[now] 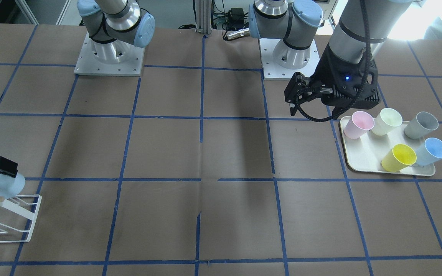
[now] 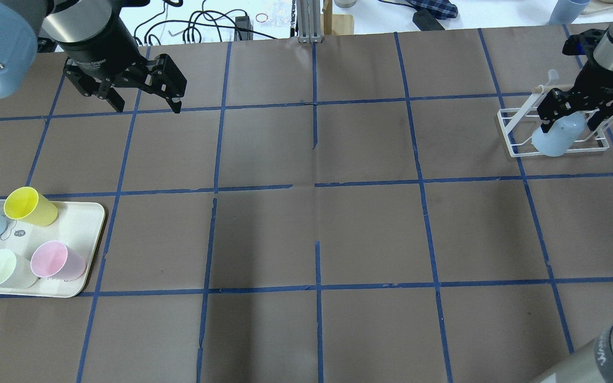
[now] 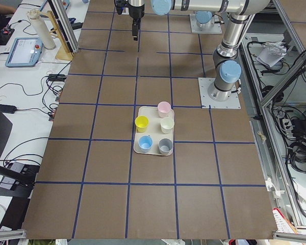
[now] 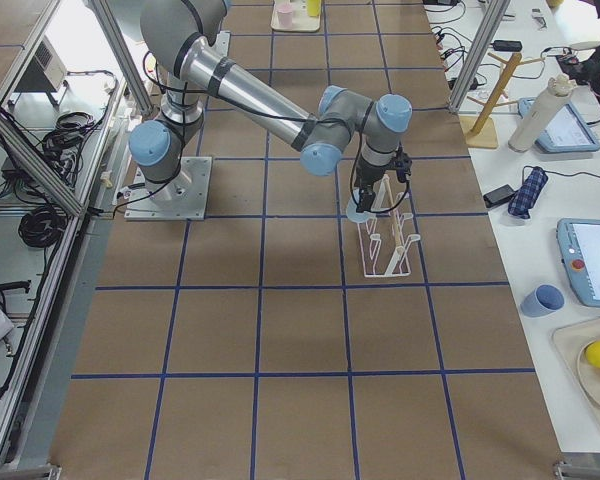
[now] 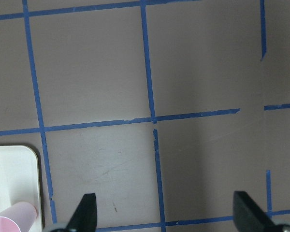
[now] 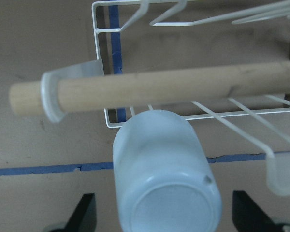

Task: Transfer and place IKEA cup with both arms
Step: 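Close the right gripper on the light blue cup in the rack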

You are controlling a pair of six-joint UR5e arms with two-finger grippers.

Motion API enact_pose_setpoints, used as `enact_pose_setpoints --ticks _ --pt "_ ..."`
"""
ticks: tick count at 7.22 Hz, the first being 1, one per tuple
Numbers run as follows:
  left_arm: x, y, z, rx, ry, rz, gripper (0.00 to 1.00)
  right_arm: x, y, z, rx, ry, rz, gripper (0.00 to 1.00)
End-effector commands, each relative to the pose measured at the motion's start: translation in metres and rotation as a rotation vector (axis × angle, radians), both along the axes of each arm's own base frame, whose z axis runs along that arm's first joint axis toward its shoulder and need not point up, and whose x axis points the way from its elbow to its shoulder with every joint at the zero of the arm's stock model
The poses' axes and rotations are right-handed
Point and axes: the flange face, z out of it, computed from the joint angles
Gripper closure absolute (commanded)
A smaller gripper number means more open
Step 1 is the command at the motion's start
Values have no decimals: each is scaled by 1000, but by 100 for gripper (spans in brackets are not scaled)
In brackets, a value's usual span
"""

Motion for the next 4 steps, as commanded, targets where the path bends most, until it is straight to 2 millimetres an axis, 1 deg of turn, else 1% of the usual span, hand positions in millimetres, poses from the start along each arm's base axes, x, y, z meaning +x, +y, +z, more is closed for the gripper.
enact_pose_setpoints --ticks 1,2,3,4 --pt "0 0 0 -1 0 0 0 0 -4 -2 -17 5 0 12" --pt "0 1 2 -4 0 1 0 2 -5 -3 -27 -20 -2 30" --pt "2 -1 11 -22 2 2 0 1 -5 -2 -33 -23 -3 41" --pt "3 1 4 -9 2 0 0 2 -6 1 -38 -22 -2 55"
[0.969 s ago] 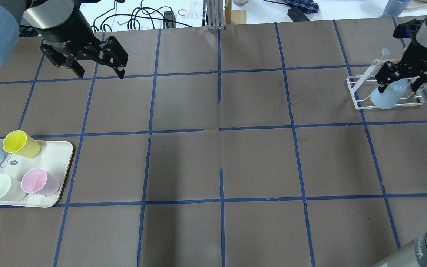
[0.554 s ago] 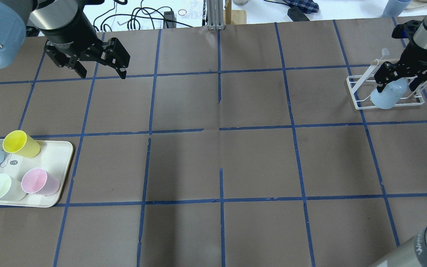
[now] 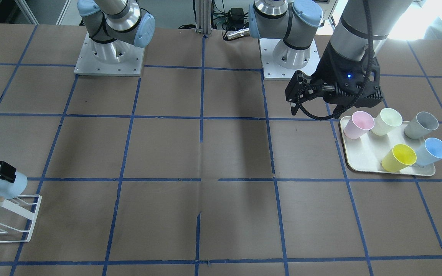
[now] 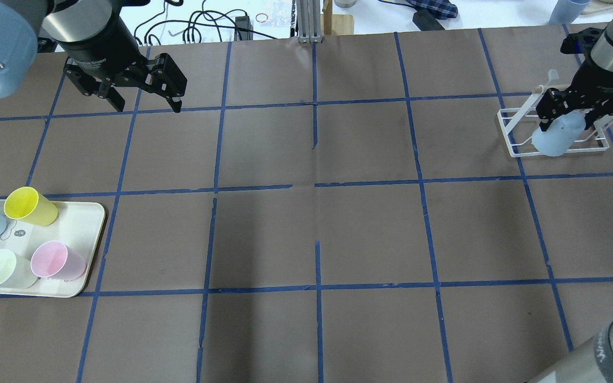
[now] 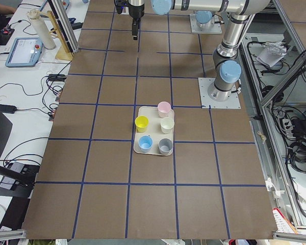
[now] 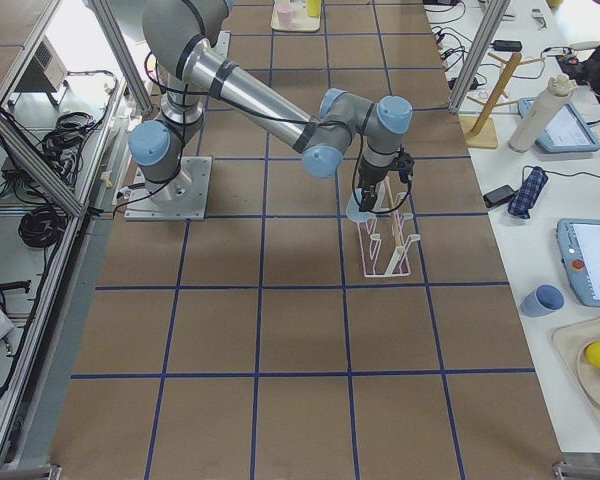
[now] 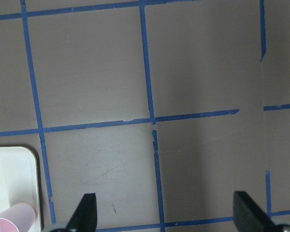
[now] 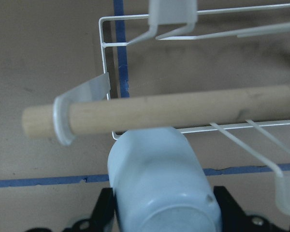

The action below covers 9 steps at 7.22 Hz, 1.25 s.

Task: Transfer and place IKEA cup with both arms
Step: 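Close the right gripper on the light blue cup in the rack, then lift the light blue cup off the rack and carry it toward the center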

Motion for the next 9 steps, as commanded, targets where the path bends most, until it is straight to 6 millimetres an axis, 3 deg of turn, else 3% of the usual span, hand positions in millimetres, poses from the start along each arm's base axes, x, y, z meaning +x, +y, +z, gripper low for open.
enact_pose_setpoints --ticks 1,4,8,9 --pt "2 0 -1 2 -1 -5 0 0 0 6 -14 -1 0 60" --pt "2 -1 0 0 0 -5 0 2 8 47 -66 22 0 63" --pt "2 -1 -2 3 2 1 0 35 59 131 -64 8 12 62" --pt "0 -1 -3 6 2 -2 0 51 68 143 -85 -101 9 62"
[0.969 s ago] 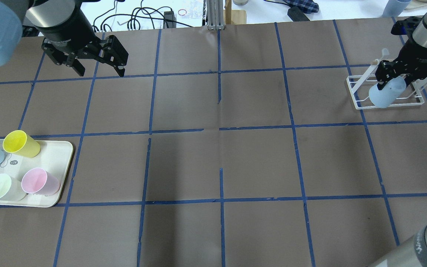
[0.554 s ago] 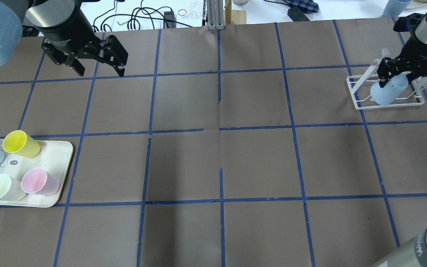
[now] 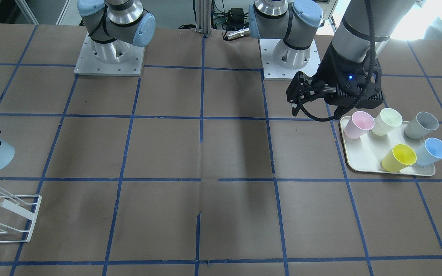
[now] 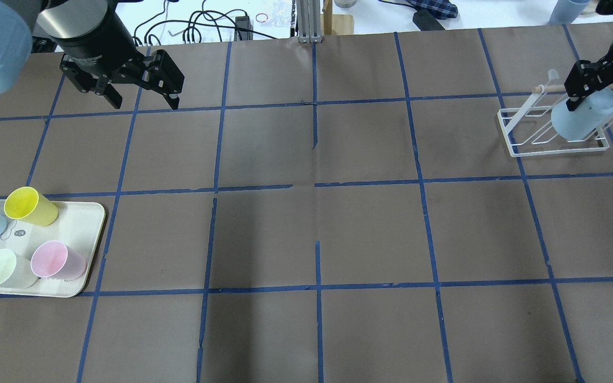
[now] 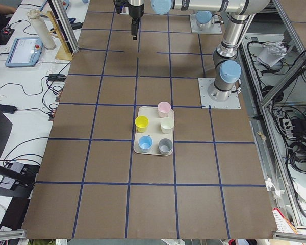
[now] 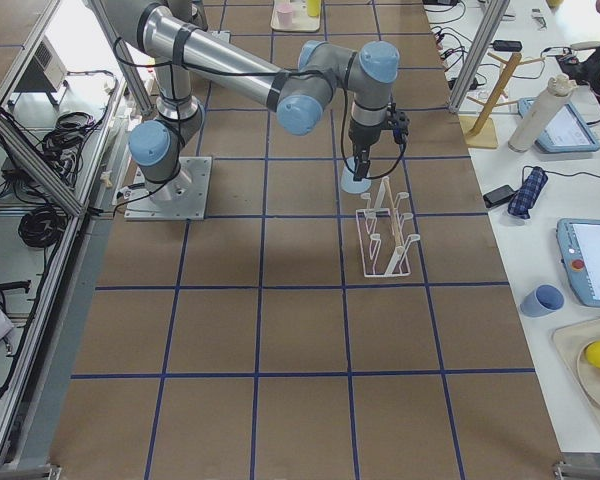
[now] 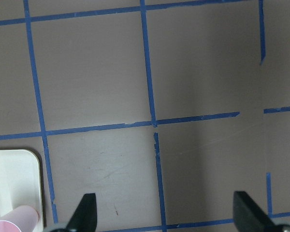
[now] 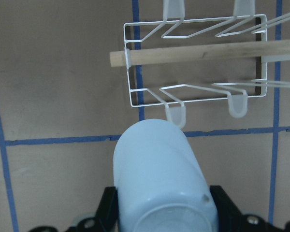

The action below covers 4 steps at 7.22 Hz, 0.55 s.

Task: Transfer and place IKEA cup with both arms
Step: 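Lift the light blue cup off the rack and carry it toward the center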

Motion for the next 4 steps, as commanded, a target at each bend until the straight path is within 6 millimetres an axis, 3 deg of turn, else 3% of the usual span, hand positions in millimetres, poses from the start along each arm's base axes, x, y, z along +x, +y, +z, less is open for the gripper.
enact_pose_setpoints --ticks 1,4 --pt "-2 2 -2 5 1 -2 0 28 25 27 -3 -157 0 62" --pt "-6 2 -3 9 60 -2 0 68 37 47 -48 -496 -37 63"
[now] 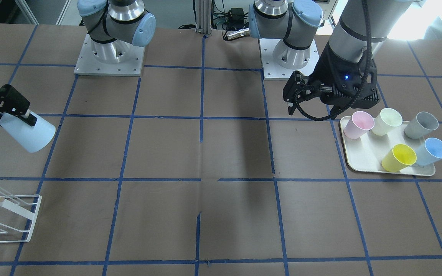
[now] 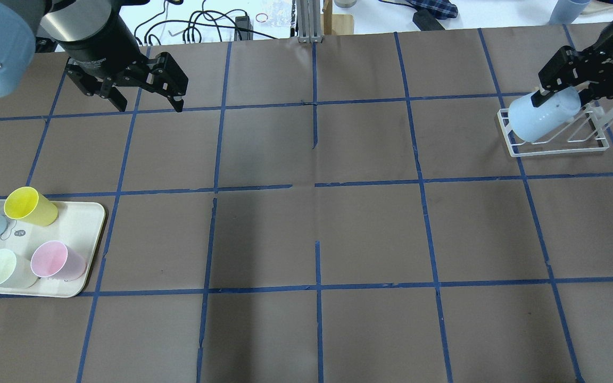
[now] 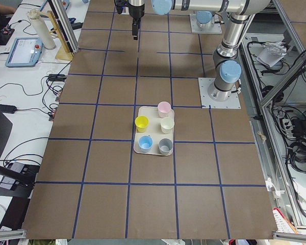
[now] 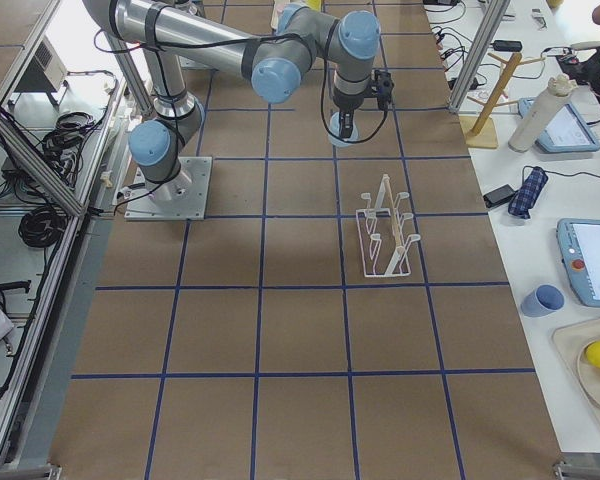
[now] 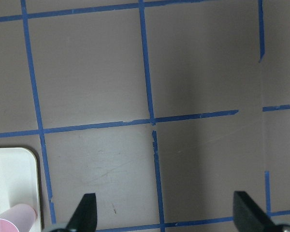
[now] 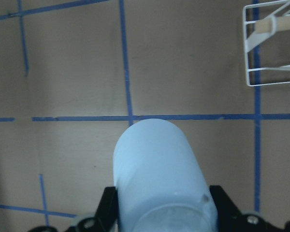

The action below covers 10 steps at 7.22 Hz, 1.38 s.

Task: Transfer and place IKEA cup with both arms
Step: 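Lift the light blue cup off the rack and carry it toward the center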

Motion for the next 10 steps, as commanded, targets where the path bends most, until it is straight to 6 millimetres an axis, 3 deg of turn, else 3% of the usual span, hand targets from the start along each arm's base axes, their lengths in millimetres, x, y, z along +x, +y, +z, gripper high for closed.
enact_pose_setpoints --ticks 1,3,4,5,7,10 --pt "-1 -1 -2 3 29 2 0 29 10 19 -33 -252 -37 63" --pt "-11 0 -7 26 168 5 0 56 15 32 -54 -499 -80 65" --pt "-7 -2 -21 58 280 34 0 75 21 42 -38 -636 -108 72" --pt "-2 -8 -50 114 513 98 0 93 22 48 -22 -753 -136 72" --pt "-16 -2 -91 202 884 189 0 135 30 51 89 -938 -191 73" --pt "-36 0 -93 231 1213 249 0 171 44 58 182 -971 -201 74"
